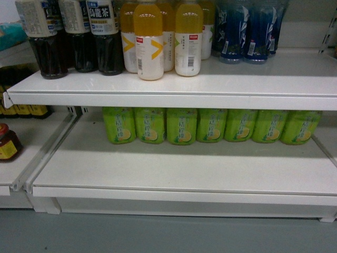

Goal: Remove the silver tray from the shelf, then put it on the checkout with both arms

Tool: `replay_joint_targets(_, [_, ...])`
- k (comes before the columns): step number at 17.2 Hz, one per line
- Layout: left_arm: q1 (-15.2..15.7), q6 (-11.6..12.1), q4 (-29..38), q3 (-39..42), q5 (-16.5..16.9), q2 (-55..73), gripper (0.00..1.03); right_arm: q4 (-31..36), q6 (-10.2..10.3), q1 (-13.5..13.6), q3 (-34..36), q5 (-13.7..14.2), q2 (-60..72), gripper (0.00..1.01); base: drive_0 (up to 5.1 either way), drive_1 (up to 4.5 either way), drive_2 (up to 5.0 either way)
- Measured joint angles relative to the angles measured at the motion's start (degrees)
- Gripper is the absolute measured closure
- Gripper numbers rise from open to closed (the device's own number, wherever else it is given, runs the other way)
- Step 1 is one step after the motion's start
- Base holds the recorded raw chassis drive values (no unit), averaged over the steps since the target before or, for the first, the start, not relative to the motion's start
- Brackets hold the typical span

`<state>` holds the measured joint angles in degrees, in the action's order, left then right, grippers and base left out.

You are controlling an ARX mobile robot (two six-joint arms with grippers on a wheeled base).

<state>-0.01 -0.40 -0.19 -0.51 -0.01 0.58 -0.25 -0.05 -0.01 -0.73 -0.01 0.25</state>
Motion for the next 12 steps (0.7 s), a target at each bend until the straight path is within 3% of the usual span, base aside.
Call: replay_joint_targets(12, [0.0, 0.0, 0.0, 0.0, 0.0, 0.0, 0.05, 0.0, 0.0, 0.0, 0.0, 0.0, 0.0, 0.03, 0.0, 0.0, 0.0])
